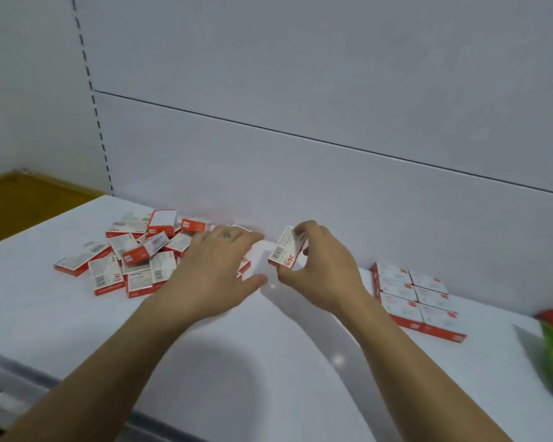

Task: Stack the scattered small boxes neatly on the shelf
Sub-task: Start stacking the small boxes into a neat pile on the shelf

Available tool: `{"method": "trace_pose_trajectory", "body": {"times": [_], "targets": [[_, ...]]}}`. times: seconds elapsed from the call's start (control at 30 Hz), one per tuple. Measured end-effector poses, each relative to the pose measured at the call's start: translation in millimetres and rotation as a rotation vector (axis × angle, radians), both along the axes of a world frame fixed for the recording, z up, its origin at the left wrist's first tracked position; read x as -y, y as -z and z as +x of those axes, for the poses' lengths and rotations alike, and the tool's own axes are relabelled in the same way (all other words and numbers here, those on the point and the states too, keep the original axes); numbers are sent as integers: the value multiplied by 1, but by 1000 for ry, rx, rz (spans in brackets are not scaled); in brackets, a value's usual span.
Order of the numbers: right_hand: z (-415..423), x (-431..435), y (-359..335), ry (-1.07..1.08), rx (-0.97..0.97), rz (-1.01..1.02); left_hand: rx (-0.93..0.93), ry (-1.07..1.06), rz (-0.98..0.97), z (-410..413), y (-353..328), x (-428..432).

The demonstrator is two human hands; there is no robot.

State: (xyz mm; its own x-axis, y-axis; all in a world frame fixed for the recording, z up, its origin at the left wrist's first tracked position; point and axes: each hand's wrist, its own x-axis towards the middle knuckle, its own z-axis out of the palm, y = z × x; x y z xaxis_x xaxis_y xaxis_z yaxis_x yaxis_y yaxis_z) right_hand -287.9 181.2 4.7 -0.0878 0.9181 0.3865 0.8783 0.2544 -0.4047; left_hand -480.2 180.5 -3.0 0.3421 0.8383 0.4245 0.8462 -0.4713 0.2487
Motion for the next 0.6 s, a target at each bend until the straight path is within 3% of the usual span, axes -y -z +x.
{"method": "trace_pose_trajectory", "body": {"times": [0.37, 0.6], "targets": [[113, 37, -2, 289, -332, 66, -4, 296, -34, 121, -6, -30], [133, 61, 15, 284, -526, 52, 149, 349, -64, 136, 22, -9]]}}
